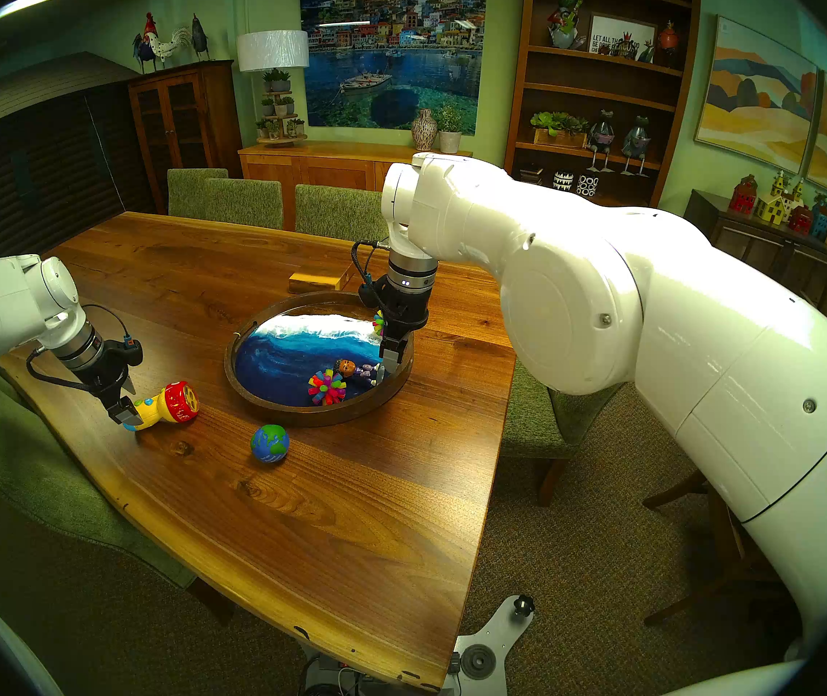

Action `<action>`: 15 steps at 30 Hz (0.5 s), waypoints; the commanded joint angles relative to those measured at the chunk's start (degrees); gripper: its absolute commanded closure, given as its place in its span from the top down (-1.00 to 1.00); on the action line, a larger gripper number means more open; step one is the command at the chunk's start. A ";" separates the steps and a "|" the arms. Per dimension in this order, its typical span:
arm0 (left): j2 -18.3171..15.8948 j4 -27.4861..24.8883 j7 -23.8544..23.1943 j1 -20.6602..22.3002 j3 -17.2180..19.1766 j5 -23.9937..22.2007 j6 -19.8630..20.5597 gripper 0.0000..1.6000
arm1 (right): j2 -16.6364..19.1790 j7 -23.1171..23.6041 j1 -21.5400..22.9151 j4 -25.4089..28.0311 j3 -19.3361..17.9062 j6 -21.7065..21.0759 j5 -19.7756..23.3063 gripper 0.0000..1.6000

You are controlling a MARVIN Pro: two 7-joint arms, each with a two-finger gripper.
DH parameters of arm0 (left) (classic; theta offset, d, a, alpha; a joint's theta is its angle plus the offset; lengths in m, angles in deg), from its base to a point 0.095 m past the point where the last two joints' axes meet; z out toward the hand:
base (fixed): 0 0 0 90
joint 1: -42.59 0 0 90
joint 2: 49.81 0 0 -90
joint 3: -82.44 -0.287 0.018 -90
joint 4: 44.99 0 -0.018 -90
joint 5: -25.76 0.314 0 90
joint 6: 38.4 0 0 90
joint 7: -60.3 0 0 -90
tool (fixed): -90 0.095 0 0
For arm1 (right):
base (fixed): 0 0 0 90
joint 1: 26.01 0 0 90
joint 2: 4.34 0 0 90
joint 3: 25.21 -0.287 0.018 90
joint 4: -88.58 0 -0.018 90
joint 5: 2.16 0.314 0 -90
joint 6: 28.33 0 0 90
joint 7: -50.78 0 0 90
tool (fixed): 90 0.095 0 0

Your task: Put toys in center tray

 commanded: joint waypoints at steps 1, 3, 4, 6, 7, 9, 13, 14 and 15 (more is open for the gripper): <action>4.18 4.50 0.94 -3.35 1.48 -2.23 -1.72 1.00 | 0.20 3.73 2.28 -1.08 -0.06 0.05 -0.09 1.00; 5.11 5.63 1.27 -4.59 1.52 -2.61 -1.95 1.00 | 0.20 3.71 2.28 -1.08 -0.10 0.04 -0.12 1.00; 5.48 6.02 1.38 -5.08 1.48 -2.67 -2.10 1.00 | 0.20 3.71 2.28 -1.08 -0.12 0.04 -0.13 1.00; 6.37 7.17 1.48 -6.18 1.51 -2.97 -2.50 1.00 | 0.21 3.78 2.28 -1.09 -0.15 0.04 -0.20 1.00; 6.67 7.49 1.52 -6.57 1.52 -3.08 -2.58 0.82 | 0.21 3.80 2.28 -1.10 -0.17 0.04 -0.22 1.00; 7.24 8.34 1.42 -7.26 1.61 -3.37 -2.97 -0.24 | 0.22 3.88 2.28 -1.12 -0.19 0.04 -0.28 1.00; 7.90 9.48 0.84 -7.90 1.81 -3.62 -3.98 -1.00 | 0.23 4.13 2.26 -1.20 -0.22 0.03 -0.43 1.00; 7.89 9.54 0.64 -7.75 1.89 -3.64 -4.11 -1.00 | 0.23 4.20 2.26 -1.23 -0.23 0.03 -0.46 1.00; 7.94 9.71 0.45 -7.69 1.98 -3.72 -4.24 -1.00 | 0.23 4.23 2.25 -1.25 -0.24 0.02 -0.50 1.00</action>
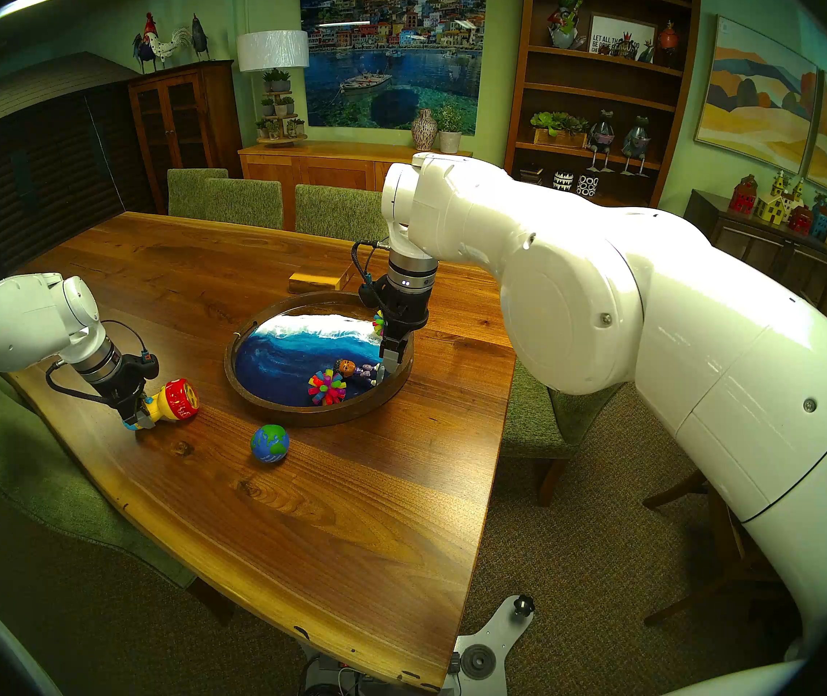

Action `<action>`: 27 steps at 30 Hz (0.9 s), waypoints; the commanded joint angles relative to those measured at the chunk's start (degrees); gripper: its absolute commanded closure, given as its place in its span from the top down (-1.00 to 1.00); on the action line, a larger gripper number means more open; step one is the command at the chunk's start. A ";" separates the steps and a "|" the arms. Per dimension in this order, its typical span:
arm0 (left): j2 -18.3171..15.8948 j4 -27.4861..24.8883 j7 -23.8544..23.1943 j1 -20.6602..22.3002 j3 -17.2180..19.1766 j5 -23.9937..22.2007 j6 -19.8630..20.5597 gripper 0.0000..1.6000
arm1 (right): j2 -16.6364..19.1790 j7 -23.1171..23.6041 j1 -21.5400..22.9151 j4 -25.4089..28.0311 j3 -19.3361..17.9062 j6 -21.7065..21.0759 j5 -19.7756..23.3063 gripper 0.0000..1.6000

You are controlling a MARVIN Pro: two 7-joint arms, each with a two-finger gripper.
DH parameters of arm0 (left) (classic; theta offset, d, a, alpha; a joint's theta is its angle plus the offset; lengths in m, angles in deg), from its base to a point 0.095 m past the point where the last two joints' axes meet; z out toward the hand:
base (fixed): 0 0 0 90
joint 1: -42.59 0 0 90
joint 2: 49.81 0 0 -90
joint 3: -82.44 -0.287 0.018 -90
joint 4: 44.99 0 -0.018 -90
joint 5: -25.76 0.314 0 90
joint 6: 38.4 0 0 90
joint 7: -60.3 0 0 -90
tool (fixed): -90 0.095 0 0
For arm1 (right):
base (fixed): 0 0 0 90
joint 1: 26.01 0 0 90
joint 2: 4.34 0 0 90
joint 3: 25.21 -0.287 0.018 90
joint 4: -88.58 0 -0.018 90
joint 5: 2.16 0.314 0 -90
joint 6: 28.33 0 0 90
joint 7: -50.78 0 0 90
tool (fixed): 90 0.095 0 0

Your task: Put toys in center tray

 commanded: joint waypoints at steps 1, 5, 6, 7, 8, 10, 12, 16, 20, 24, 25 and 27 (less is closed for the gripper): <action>1.91 1.82 -1.37 0.34 0.99 -0.66 -1.33 -1.00 | 0.19 4.25 2.25 -1.26 0.01 0.04 -0.17 1.00; 1.24 1.77 -4.05 3.26 1.26 -0.34 -1.48 -1.00 | 0.18 3.76 2.27 -1.11 -0.16 0.03 -0.15 1.00; 0.99 1.74 -4.74 4.26 1.37 -0.20 -1.47 -1.00 | 0.18 3.48 2.27 -1.04 -0.22 0.03 -0.12 1.00; 0.49 1.71 -5.18 5.51 1.93 -0.40 -1.99 -1.00 | 0.16 3.02 2.24 -0.97 -0.30 0.02 -0.06 1.00; 0.59 2.67 -5.49 5.57 2.99 -0.17 -2.20 -1.00 | 0.15 2.70 2.21 -0.93 -0.37 0.02 -0.03 1.00; 0.91 4.37 -5.88 5.91 4.83 0.07 -2.63 -1.00 | 0.14 2.11 2.11 -0.89 -0.47 0.01 0.00 1.00; 1.33 5.71 -6.22 6.23 6.44 0.36 -3.03 -1.00 | 0.13 1.75 2.05 -0.84 -0.57 0.00 -0.01 1.00; 2.04 5.56 -7.72 10.69 7.03 1.03 -3.54 -1.00 | 0.14 1.42 2.03 -0.76 -0.75 -0.01 -0.03 1.00; 4.73 7.19 -8.47 8.54 10.94 1.86 -4.60 -1.00 | 0.16 1.38 2.06 -0.70 -0.87 -0.02 -0.05 1.00; 8.48 4.49 -10.23 10.28 11.93 3.27 -5.18 -1.00 | 0.18 1.23 2.06 -0.62 -1.04 -0.03 -0.07 1.00; 9.36 3.63 -10.63 11.03 11.79 3.60 -5.25 -1.00 | 0.18 1.16 2.05 -0.61 -1.07 -0.03 -0.07 1.00; 10.41 1.76 -11.09 11.41 12.56 4.18 -5.31 -1.00 | 0.19 1.09 2.04 -0.58 -1.14 -0.04 -0.08 1.00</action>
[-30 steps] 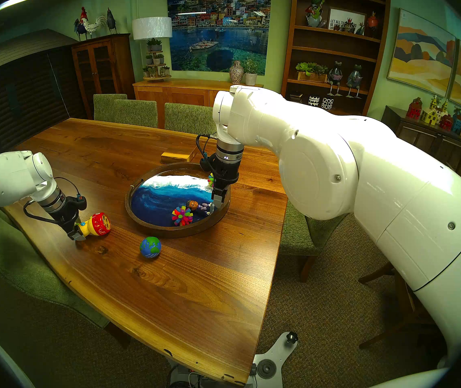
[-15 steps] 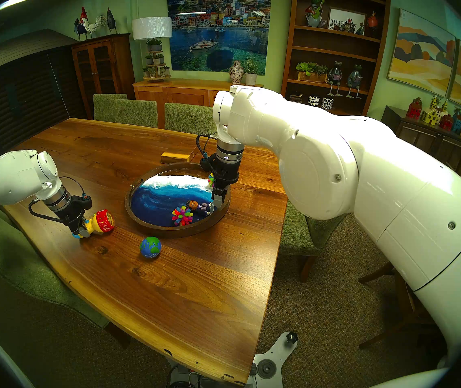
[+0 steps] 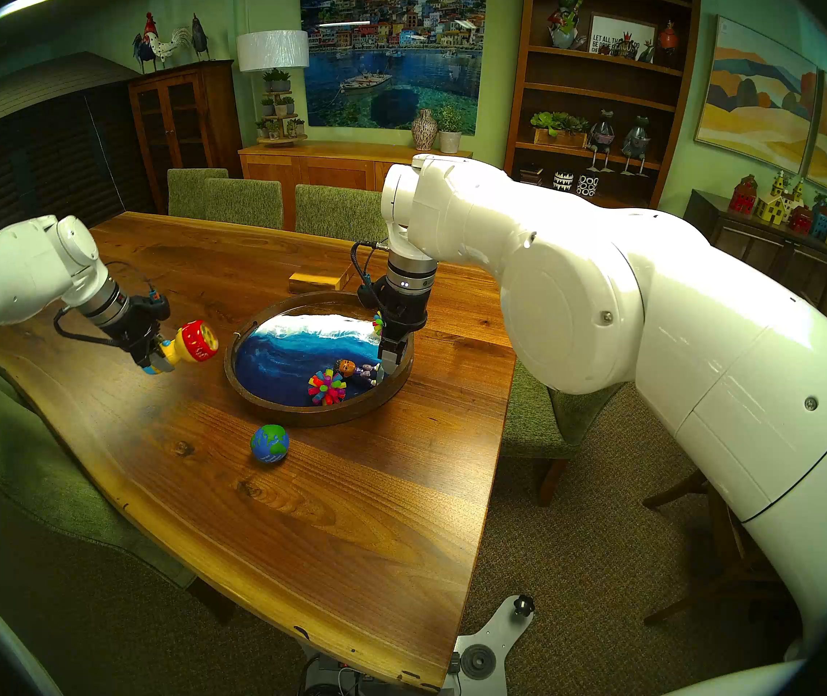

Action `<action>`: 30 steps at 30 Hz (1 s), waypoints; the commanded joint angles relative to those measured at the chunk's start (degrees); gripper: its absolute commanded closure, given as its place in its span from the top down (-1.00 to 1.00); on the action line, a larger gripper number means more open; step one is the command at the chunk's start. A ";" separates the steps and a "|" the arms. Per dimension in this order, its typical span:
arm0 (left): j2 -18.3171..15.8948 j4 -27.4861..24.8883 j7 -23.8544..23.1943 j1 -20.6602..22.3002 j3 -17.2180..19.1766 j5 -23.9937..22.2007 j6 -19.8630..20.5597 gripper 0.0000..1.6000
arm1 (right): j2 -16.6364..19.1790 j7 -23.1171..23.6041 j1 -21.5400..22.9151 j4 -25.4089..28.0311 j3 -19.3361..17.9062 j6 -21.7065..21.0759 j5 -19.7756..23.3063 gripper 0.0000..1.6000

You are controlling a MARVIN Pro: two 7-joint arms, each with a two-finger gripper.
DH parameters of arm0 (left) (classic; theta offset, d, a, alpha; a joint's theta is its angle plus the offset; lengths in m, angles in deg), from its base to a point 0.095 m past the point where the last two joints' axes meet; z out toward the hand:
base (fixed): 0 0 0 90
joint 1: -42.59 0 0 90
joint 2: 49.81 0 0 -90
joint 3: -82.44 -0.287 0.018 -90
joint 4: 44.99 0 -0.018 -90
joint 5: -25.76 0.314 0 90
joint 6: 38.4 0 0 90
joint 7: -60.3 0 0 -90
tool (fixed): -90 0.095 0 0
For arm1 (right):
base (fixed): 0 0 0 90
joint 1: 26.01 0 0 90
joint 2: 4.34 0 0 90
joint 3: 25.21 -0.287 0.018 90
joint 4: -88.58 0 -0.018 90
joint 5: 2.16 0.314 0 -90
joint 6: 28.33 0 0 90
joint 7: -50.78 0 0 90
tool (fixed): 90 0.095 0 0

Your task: Put toys in center tray

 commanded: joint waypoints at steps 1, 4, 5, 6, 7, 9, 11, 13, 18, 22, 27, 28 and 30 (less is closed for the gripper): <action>6.73 -4.18 -2.03 6.46 2.80 1.30 -0.51 -1.00 | 0.15 1.38 2.07 -0.89 -0.15 0.02 0.09 1.00; 8.60 -7.09 -2.37 7.14 3.34 1.96 0.03 -1.00 | 0.16 1.30 2.07 -0.86 -0.23 0.01 0.08 1.00; 9.90 -7.40 -2.55 7.23 3.34 2.26 0.35 -1.00 | 0.17 1.34 2.10 -0.84 -0.25 0.01 0.07 1.00; 8.63 -9.40 -2.43 6.89 4.57 2.41 0.30 -1.00 | 0.17 1.32 2.10 -0.83 -0.28 0.01 0.06 1.00; 10.17 -9.96 -2.47 7.28 3.98 2.70 0.81 -1.00 | 0.18 1.36 2.12 -0.82 -0.30 0.01 0.06 1.00; 11.62 -11.59 -2.47 7.20 4.21 3.39 1.68 -1.00 | 0.19 1.47 2.17 -0.79 -0.35 0.00 0.04 1.00; 12.64 -13.20 -2.23 6.88 4.36 4.01 2.77 -1.00 | 0.20 1.59 2.22 -0.78 -0.38 0.00 0.01 1.00; 13.18 -15.33 -1.46 6.36 4.67 4.85 4.50 -1.00 | 0.22 1.79 2.29 -0.77 -0.41 -0.01 -0.03 1.00; 17.14 -15.67 0.88 4.39 3.66 6.80 9.18 -1.00 | 0.25 2.29 2.41 -0.75 -0.43 -0.01 -0.13 1.00; 20.58 -13.28 3.44 2.94 2.79 7.99 13.95 -1.00 | 0.27 2.92 2.51 -0.80 -0.38 -0.01 -0.30 1.00; 22.92 -8.69 5.39 1.62 2.94 8.20 17.89 -1.00 | 0.28 3.30 2.53 -0.87 -0.36 -0.01 -0.47 1.00; 23.11 -8.18 5.65 1.44 2.97 8.25 18.19 -1.00 | 0.28 3.31 2.53 -0.87 -0.37 -0.01 -0.49 1.00; 23.84 -6.54 5.75 0.87 3.03 8.26 18.89 -1.00 | 0.28 3.46 2.54 -0.90 -0.37 -0.02 -0.58 1.00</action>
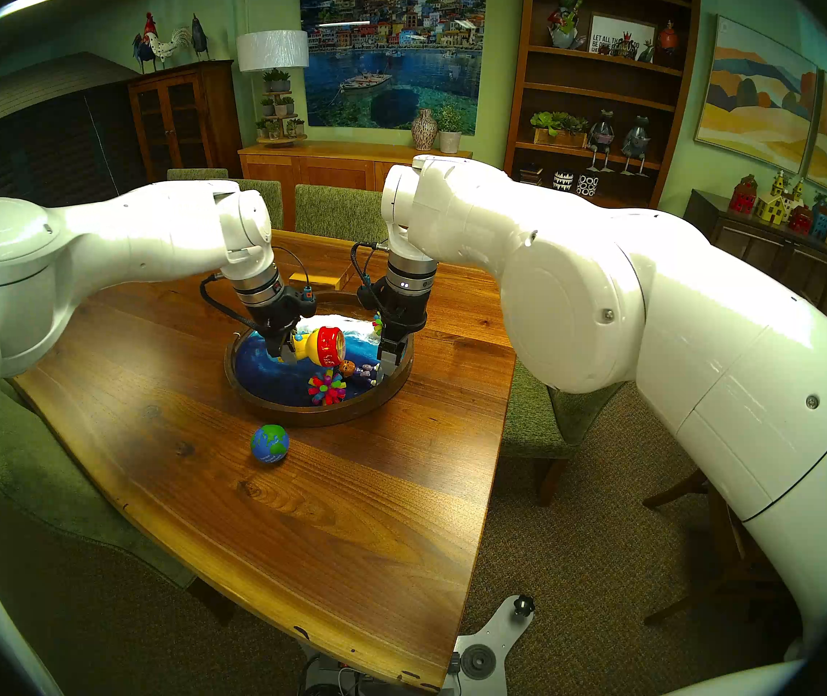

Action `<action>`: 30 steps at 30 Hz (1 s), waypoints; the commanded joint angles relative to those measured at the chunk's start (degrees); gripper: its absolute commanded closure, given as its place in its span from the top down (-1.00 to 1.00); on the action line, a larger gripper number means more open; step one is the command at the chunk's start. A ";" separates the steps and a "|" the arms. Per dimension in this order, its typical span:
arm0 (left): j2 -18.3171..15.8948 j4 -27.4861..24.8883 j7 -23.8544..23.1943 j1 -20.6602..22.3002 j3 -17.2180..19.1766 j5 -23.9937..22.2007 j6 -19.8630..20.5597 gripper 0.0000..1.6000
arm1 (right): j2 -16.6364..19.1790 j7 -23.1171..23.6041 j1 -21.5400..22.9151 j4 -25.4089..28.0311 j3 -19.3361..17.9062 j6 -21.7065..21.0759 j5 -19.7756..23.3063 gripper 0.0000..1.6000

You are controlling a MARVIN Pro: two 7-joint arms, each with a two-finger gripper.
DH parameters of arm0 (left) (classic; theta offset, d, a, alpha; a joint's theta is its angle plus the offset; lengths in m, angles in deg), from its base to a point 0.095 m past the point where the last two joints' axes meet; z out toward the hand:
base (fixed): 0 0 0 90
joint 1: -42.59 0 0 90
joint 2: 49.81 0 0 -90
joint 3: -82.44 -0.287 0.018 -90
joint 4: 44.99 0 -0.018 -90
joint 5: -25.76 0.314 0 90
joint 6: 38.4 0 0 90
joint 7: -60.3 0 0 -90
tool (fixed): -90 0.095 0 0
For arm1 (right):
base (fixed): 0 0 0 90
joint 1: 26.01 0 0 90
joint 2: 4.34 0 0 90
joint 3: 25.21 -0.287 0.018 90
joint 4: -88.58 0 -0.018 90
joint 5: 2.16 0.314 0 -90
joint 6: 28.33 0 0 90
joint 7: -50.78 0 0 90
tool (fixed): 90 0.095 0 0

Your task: Put toys in center tray

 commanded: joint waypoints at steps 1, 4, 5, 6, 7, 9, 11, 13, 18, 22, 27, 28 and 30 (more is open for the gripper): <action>4.59 6.39 1.56 0.20 0.72 0.08 3.26 -1.00 | 0.18 3.46 2.42 -1.21 0.15 0.05 -0.30 1.00; 5.50 8.25 1.45 -1.27 0.48 0.16 3.59 -1.00 | 0.18 3.85 2.41 -1.34 0.18 0.05 -0.49 1.00; 5.67 8.81 1.03 -1.82 0.45 0.04 3.52 -1.00 | 0.18 3.99 2.39 -1.39 0.18 0.05 -0.57 1.00; 5.79 9.28 0.89 -2.30 0.46 -0.06 3.51 -1.00 | 0.19 4.08 2.38 -1.43 0.17 0.05 -0.64 1.00; 5.88 9.87 0.55 -2.88 0.48 -0.22 3.34 -1.00 | 0.19 4.17 2.37 -1.48 0.16 0.05 -0.72 1.00; 5.78 10.48 -0.05 -3.75 0.51 -0.47 2.96 -1.00 | 0.19 4.27 2.34 -1.54 0.14 0.05 -0.82 1.00; 5.74 11.06 -0.37 -4.60 0.51 -0.60 2.69 -1.00 | 0.19 4.33 2.33 -1.59 0.10 0.04 -0.92 1.00; 5.73 11.68 -0.74 -5.28 0.57 -0.74 2.30 -1.00 | 0.19 4.40 2.31 -1.64 0.06 0.04 -1.03 1.00; 5.71 13.00 -1.66 -5.87 0.72 -1.05 1.75 -0.95 | 0.19 4.35 2.28 -1.66 -0.07 0.04 -1.21 1.00; 5.45 14.34 -1.97 -5.54 1.08 -1.39 1.20 0.80 | 0.19 4.02 2.31 -1.55 -0.24 0.03 -1.27 1.00; 4.95 15.64 -2.39 -3.99 1.90 -1.96 0.87 1.00 | 0.19 3.34 2.32 -1.36 -0.50 0.02 -1.28 1.00; 4.75 15.88 -2.55 -3.46 2.24 -2.18 0.79 1.00 | 0.19 3.12 2.31 -1.32 -0.56 0.02 -1.27 1.00; 4.45 16.20 -2.92 -2.53 2.64 -2.37 0.64 1.00 | 0.19 2.83 2.29 -1.26 -0.67 0.01 -1.28 1.00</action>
